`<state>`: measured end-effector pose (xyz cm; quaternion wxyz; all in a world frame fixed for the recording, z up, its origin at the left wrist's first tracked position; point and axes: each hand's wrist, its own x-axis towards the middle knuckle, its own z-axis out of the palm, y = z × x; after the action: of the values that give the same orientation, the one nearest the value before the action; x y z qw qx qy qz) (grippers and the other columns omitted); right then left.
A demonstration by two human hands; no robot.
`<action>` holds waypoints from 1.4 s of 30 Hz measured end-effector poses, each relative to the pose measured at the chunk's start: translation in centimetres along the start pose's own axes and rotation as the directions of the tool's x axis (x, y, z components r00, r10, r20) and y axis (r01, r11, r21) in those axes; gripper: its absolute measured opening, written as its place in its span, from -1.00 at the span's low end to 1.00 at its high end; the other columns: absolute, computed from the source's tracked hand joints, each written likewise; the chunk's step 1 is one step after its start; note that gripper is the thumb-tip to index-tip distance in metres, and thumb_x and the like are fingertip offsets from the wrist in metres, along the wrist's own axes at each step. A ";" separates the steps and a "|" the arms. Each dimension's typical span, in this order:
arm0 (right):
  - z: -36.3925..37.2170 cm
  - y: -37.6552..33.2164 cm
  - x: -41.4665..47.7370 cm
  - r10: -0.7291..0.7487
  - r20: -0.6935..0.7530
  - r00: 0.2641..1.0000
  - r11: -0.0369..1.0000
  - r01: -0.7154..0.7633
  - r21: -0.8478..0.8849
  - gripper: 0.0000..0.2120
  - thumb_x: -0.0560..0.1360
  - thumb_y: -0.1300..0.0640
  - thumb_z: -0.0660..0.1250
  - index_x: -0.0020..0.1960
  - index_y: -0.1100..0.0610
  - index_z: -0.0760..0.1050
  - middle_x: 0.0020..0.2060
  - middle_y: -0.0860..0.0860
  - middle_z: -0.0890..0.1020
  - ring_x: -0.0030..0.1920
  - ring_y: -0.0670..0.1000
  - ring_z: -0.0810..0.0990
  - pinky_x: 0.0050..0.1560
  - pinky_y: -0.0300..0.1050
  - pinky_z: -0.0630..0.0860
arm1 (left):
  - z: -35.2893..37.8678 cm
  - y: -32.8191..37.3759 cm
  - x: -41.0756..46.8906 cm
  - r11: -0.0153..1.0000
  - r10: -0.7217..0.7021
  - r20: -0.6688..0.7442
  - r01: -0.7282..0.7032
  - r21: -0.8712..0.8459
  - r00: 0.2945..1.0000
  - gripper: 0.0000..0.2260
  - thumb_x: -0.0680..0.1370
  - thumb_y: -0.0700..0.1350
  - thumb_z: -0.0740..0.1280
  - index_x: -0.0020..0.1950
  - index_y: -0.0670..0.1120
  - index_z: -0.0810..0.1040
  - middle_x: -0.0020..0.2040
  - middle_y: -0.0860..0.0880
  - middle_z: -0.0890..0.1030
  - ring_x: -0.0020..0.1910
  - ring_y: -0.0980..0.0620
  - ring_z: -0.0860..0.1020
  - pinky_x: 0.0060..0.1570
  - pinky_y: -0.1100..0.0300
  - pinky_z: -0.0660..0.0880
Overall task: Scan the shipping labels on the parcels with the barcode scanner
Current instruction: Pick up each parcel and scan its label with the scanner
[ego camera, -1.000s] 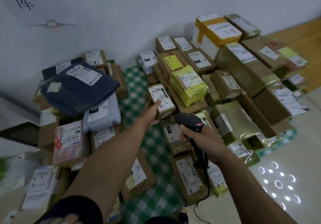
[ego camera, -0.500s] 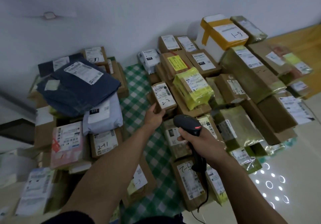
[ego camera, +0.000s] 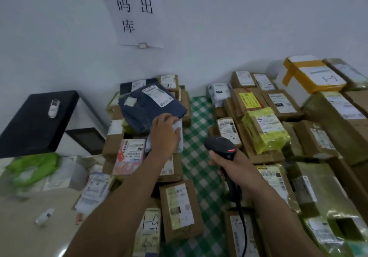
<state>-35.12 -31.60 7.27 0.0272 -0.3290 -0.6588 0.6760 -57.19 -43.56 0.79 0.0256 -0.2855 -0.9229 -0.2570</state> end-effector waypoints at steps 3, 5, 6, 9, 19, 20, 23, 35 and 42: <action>0.6 -0.8 0.6 -0.014 -0.001 1.000 1.000 0.014 -0.011 -0.84 0.60 -0.04 0.43 0.17 -0.15 0.57 -0.12 -0.02 0.77 -0.30 -0.06 0.59 -0.16 -0.09 0.56 | -0.8 -2.0 3.2 0.986 -0.053 0.058 0.043 0.161 0.997 -0.57 0.62 -0.08 0.38 0.49 0.02 0.45 0.53 -0.03 0.35 0.55 -0.13 0.21 0.56 -0.16 0.15; 0.8 -1.0 0.9 -0.027 -0.001 1.000 0.999 0.027 -0.019 -0.82 0.60 -0.02 0.44 0.19 -0.08 0.58 -0.14 -0.01 0.76 -0.30 -0.04 0.59 -0.17 -0.08 0.56 | -1.2 -3.1 4.4 0.967 -0.100 0.102 0.072 0.245 0.990 -0.59 0.63 -0.04 0.37 0.48 0.02 0.46 0.57 -0.03 0.31 0.58 -0.16 0.17 0.58 -0.25 0.04; 0.9 -1.1 1.0 -0.030 -0.001 1.000 0.999 0.030 -0.021 -0.81 0.60 -0.02 0.44 0.20 -0.07 0.58 -0.14 0.00 0.76 -0.31 -0.03 0.59 -0.18 -0.07 0.56 | -1.3 -3.5 4.7 0.962 -0.121 0.129 0.084 0.261 0.984 -0.64 0.64 -0.02 0.36 0.45 0.01 0.50 0.56 -0.03 0.32 0.58 -0.15 0.19 0.57 -0.27 0.02; 0.9 -1.0 1.4 -0.022 -0.008 1.000 1.000 0.022 -0.019 -0.78 0.59 0.00 0.46 0.22 -0.08 0.57 -0.15 0.00 0.77 -0.31 -0.04 0.59 -0.18 -0.07 0.57 | -1.4 -4.8 4.8 0.980 -0.158 0.125 0.140 0.142 0.979 -0.72 0.69 -0.04 0.29 0.40 -0.03 0.54 0.48 0.01 0.45 0.54 -0.08 0.26 0.58 -0.24 -0.06; 1.4 -0.6 1.9 -0.059 -0.064 0.996 0.998 0.059 -0.003 -0.71 0.55 -0.05 0.49 0.24 -0.01 0.61 -0.15 -0.04 0.76 -0.31 -0.10 0.61 -0.22 -0.13 0.55 | -5.2 -6.2 -4.4 0.979 0.117 -0.221 -0.149 -0.136 0.968 -0.88 0.65 -0.14 0.37 0.11 -0.06 0.70 0.13 0.03 0.68 0.21 -0.03 0.59 0.35 -0.13 0.47; 1.6 -0.5 1.8 -0.067 -0.085 0.994 0.998 0.068 0.012 -0.71 0.55 -0.05 0.49 0.23 -0.01 0.61 -0.17 -0.07 0.74 -0.29 -0.11 0.62 -0.24 -0.16 0.54 | -5.2 -6.6 -6.0 0.983 0.116 -0.196 -0.141 -0.121 0.974 -0.89 0.64 -0.12 0.39 0.09 -0.02 0.71 0.14 0.07 0.68 0.24 0.01 0.58 0.37 -0.11 0.46; 2.5 -0.2 1.4 -0.082 -0.088 0.993 0.995 0.086 0.048 -0.75 0.56 -0.06 0.48 0.22 -0.13 0.58 -0.10 -0.07 0.70 -0.19 -0.06 0.65 -0.20 -0.18 0.55 | -5.0 -7.1 -10.8 0.992 0.043 -0.089 -0.052 -0.112 0.995 -0.92 0.60 -0.08 0.44 0.05 0.05 0.72 0.17 0.17 0.64 0.30 0.10 0.52 0.42 -0.18 0.38; 4.5 0.9 -0.3 -0.042 0.012 0.999 0.998 0.042 -0.036 -0.77 0.57 -0.02 0.48 0.21 -0.10 0.57 -0.23 -0.05 0.70 -0.31 -0.07 0.62 -0.24 -0.11 0.55 | -8.5 -6.0 -8.1 0.826 -0.454 0.115 0.466 -0.316 0.883 -0.39 0.54 -0.03 0.53 0.52 -0.10 0.39 0.46 -0.13 0.49 0.42 -0.16 0.46 0.35 0.06 0.39; 4.4 0.7 -1.8 -0.051 0.061 0.997 0.997 0.054 -0.057 -0.79 0.57 0.00 0.48 0.19 -0.08 0.58 -0.24 0.00 0.68 -0.30 -0.06 0.62 -0.25 -0.13 0.55 | -9.7 -6.7 -7.5 0.754 -0.501 0.096 0.489 -0.438 0.860 -0.54 0.52 -0.24 0.53 0.39 -0.22 0.52 0.26 -0.08 0.58 0.31 -0.06 0.52 0.17 0.23 0.36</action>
<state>-35.56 -36.36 7.03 0.0156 -0.2921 -0.6874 0.6648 -55.51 -56.83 4.66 -0.0970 -0.0258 -0.8803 -0.4637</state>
